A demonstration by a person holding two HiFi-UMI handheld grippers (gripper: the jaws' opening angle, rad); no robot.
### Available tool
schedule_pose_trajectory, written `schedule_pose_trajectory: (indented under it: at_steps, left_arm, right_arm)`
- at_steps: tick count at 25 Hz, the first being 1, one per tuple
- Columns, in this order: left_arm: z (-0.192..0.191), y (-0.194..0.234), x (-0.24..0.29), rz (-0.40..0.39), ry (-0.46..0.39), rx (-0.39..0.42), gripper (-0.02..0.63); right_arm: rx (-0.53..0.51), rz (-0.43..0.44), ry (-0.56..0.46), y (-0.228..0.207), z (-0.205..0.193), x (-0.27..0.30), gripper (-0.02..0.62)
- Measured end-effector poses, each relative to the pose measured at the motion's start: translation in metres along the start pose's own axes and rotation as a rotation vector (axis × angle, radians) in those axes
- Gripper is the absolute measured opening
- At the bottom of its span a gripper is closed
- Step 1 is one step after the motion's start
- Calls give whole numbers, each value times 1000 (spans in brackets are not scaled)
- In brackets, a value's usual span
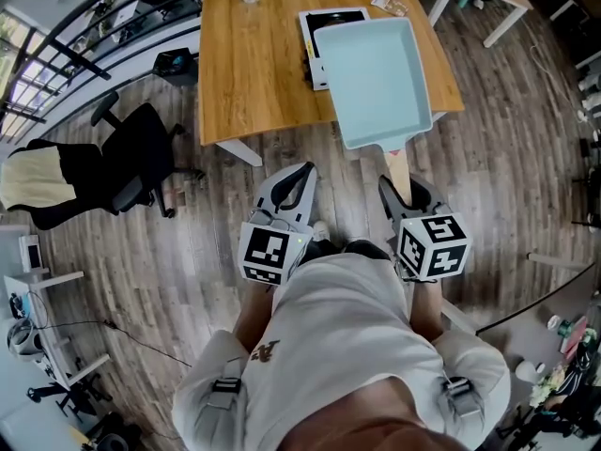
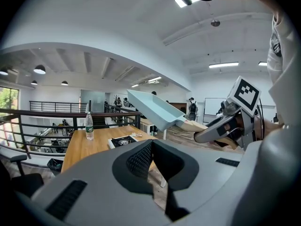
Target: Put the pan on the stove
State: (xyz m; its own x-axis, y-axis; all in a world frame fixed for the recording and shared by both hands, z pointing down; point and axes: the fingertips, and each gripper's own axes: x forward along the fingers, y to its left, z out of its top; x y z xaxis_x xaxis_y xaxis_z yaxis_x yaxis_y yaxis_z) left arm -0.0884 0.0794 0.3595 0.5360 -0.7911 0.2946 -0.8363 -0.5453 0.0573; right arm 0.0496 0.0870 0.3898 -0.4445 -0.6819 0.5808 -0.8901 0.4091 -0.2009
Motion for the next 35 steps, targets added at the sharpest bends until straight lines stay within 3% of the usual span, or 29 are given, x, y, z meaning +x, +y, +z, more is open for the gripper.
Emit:
schedule_pose_trajectory:
  at_steps: [11,35]
  left_arm:
    - [4,10,26,-11,11,-8,18]
    - [38,2,133,76,46,25,18]
  right_arm:
    - [28,-29,19,-21,5,6,123]
    - [-12,76,25,-118,56,61,123]
